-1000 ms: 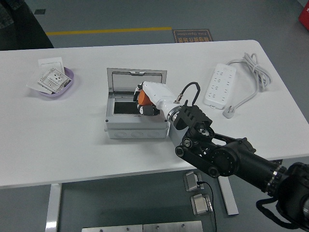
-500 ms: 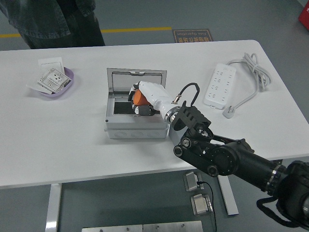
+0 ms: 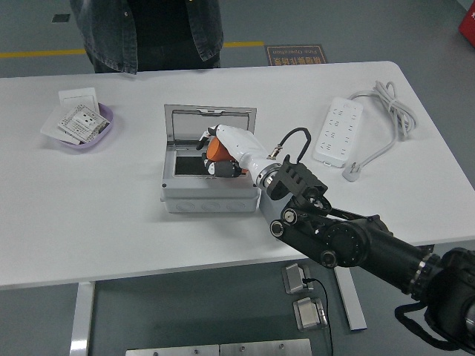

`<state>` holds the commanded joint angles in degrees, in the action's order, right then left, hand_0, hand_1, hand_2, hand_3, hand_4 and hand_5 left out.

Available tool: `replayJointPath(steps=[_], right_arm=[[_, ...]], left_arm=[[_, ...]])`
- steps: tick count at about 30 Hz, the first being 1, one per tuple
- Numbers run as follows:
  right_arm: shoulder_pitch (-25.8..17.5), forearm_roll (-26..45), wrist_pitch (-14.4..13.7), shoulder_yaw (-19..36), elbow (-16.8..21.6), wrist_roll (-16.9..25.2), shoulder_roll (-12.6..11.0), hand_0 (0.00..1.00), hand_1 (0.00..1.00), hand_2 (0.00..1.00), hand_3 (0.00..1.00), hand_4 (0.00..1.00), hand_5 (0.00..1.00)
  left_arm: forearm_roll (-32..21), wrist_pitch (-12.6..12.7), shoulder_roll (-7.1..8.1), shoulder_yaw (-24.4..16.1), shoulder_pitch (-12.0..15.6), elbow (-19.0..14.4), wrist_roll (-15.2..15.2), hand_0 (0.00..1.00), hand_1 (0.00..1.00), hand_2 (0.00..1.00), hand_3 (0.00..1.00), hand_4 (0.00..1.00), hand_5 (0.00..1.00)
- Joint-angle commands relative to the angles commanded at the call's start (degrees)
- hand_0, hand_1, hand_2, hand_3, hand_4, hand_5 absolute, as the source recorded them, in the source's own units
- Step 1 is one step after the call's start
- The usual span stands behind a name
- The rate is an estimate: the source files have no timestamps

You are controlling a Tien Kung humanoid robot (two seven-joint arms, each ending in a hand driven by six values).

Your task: Pick up the cylinder from the cube,place it in the box,flap close box

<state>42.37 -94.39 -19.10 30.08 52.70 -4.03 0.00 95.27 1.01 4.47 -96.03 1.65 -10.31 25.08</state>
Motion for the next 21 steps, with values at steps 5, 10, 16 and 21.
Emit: replayJointPath(steps=[5,10,16,21], right_arm=[[-0.26,0.17,0.0,0.42,-0.68,1.02,0.0,0.441,0.519,0.612,0.69,0.721,0.413],[-0.35,-0.41,-0.28,0.63,-0.73,1.3,0.0,0.457,0.52,0.608,0.733,0.884,0.469],[-0.45,-0.46,-0.31,0.52,-0.81,1.32,0.0,0.515,0.543,0.614,0.754,0.937,0.459],[-0.68,-0.6,-0.24,0.34,-0.77,1.17,0.0,0.515,0.543,0.614,0.754,0.937,0.459]], left_arm=[[0.39,-0.03,0.0,-0.13,-0.05,0.0,-0.02,0.614,0.67,0.582,0.596,0.671,0.42],[0.55,-0.04,-0.06,-0.06,-0.11,0.0,-0.08,0.612,0.669,0.578,0.594,0.67,0.42],[0.65,-0.15,-0.25,0.2,-0.34,0.0,-0.18,0.613,0.669,0.576,0.593,0.667,0.417],[0.74,-0.21,-0.29,0.33,-0.37,0.0,-0.22,0.613,0.669,0.576,0.593,0.667,0.417]])
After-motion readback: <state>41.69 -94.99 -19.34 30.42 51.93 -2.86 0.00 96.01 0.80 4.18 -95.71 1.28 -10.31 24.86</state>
